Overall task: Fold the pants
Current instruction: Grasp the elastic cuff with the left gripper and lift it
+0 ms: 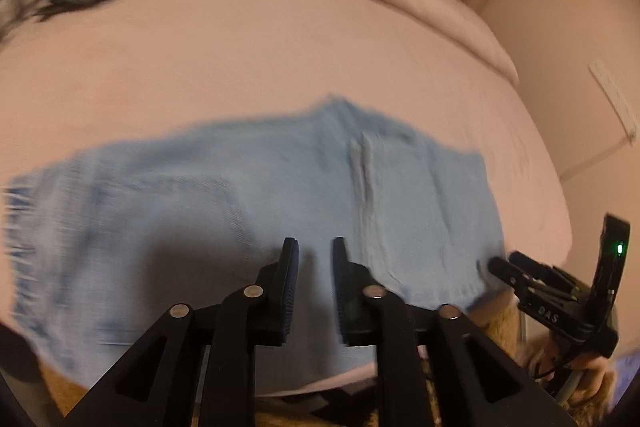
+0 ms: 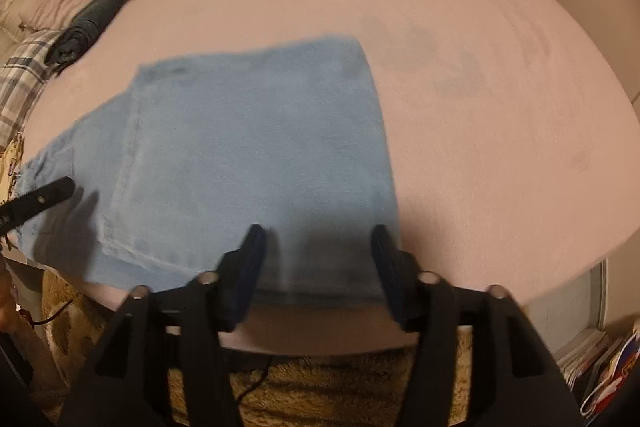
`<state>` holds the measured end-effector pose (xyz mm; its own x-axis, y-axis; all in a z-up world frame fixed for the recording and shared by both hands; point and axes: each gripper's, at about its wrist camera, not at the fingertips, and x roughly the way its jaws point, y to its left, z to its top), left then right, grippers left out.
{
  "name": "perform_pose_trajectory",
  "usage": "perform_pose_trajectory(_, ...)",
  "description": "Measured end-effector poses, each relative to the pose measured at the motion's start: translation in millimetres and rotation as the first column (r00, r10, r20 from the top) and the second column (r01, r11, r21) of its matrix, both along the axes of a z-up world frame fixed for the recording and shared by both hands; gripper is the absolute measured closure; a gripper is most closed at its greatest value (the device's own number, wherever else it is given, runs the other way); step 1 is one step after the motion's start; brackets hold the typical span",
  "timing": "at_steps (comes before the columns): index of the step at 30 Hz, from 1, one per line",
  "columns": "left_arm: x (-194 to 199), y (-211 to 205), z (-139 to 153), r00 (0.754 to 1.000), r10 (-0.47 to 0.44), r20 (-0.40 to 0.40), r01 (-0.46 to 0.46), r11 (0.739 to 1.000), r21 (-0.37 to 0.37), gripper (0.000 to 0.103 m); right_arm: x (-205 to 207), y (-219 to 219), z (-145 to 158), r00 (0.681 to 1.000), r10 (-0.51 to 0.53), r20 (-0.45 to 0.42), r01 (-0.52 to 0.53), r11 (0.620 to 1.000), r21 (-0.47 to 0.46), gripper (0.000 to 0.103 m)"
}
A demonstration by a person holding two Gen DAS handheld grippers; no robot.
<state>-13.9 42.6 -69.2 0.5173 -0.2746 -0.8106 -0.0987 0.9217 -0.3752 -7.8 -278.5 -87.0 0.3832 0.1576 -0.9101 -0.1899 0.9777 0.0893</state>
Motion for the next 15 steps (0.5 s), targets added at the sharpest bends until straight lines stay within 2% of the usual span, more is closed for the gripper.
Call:
perform_pose_trajectory(2, -7.2, 24.8, 11.8, 0.996, 0.077, 0.040, -0.077, 0.997, 0.012, 0.034, 4.6, 12.0, 9.9, 0.999, 0.031, 0.040, -0.031, 1.000, -0.002, 0.042)
perform_pose_trajectory(3, -12.5, 36.5, 16.7, 0.992, 0.114, 0.061, -0.116, 0.993, 0.022, 0.028, 6.8, 17.2, 12.1, 0.998, 0.044, 0.052, -0.044, 0.999, -0.001, 0.040)
perform_pose_trajectory(6, -31.2, 73.5, 28.8, 0.966, 0.232, 0.118, -0.238, 0.970, 0.042, 0.024, 15.0, 43.6, 17.2, 0.992, 0.104, 0.077, -0.105, 0.994, 0.007, 0.037)
perform_pose_trajectory(9, -44.9, 107.6, 26.8, 0.937, 0.328, 0.121, -0.335, 0.941, 0.049, 0.013, 21.5, 65.9, 7.1, 0.988, 0.144, 0.048, -0.145, 0.989, 0.010, 0.037)
perform_pose_trajectory(10, -50.5, 121.0, 20.3, 0.929, 0.357, 0.098, -0.362, 0.931, 0.043, 0.010, 24.0, 69.4, 1.1, 0.988, 0.150, 0.031, -0.150, 0.989, 0.015, 0.037)
perform_pose_trajectory(13, -55.1, 137.4, -1.1, 0.918, 0.395, 0.023, -0.395, 0.919, 0.000, 0.010, 26.8, 82.2, -16.0, 0.987, 0.155, -0.032, -0.154, 0.988, 0.027, 0.036)
perform_pose_trajectory(15, -59.3, 142.5, -17.4, 0.920, 0.392, -0.015, -0.392, 0.919, -0.040, 0.010, 24.1, 86.3, -20.5, 0.987, 0.157, -0.029, -0.157, 0.988, 0.006, 0.035)
